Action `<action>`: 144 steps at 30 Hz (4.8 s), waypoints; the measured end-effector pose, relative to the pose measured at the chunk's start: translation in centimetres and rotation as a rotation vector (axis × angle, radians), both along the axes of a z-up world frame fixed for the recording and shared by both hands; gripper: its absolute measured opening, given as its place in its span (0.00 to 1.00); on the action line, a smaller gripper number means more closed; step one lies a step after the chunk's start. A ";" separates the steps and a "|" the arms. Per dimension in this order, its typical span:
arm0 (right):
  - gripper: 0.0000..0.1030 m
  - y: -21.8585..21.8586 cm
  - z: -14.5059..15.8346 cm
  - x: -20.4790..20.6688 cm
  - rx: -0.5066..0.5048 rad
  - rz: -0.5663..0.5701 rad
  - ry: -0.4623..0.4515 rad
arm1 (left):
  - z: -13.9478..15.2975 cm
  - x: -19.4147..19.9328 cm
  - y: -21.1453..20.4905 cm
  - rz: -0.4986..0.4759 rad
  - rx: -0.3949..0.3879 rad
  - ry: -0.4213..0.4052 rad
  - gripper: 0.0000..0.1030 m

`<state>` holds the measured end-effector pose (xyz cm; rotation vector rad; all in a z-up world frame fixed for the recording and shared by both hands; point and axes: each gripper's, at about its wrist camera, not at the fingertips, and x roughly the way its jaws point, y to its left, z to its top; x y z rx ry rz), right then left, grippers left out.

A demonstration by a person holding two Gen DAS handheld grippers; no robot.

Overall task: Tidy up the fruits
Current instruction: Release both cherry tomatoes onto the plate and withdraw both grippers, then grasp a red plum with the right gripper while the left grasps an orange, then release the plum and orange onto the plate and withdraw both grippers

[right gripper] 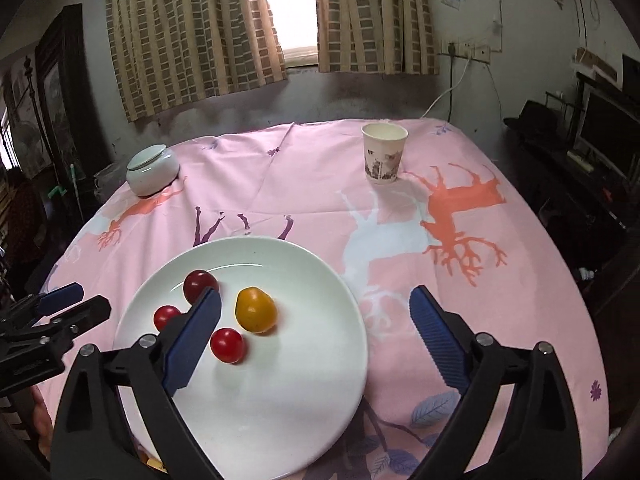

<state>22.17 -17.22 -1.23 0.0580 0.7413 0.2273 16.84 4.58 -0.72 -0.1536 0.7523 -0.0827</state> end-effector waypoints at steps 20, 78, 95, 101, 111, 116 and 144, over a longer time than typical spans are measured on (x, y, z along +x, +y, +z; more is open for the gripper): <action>0.99 -0.9 -0.6 -9.4 -0.063 0.044 0.120 | -1.0 -18.1 3.9 0.030 0.028 0.056 0.86; 0.40 -0.2 -7.9 -20.5 -0.054 0.130 0.209 | -9.5 -20.2 -5.9 -0.214 0.069 0.138 0.61; 0.39 1.4 -5.0 -23.4 -0.031 0.201 0.160 | -6.5 -21.3 -5.0 -0.227 0.028 0.067 0.43; 0.39 2.5 -4.3 -22.8 -0.024 0.230 0.145 | -5.6 -20.3 -4.8 -0.211 0.029 0.063 0.43; 0.39 3.0 -2.5 -20.3 -0.026 0.236 0.111 | -3.6 -17.0 -4.0 -0.168 0.059 0.045 0.43; 0.39 3.4 -1.0 -17.5 -0.046 0.241 0.096 | -1.5 -14.0 -3.4 -0.144 0.083 0.028 0.43; 0.39 3.0 -4.8 1.0 -0.059 0.111 0.237 | -4.6 7.4 -5.3 -0.129 0.086 0.201 0.43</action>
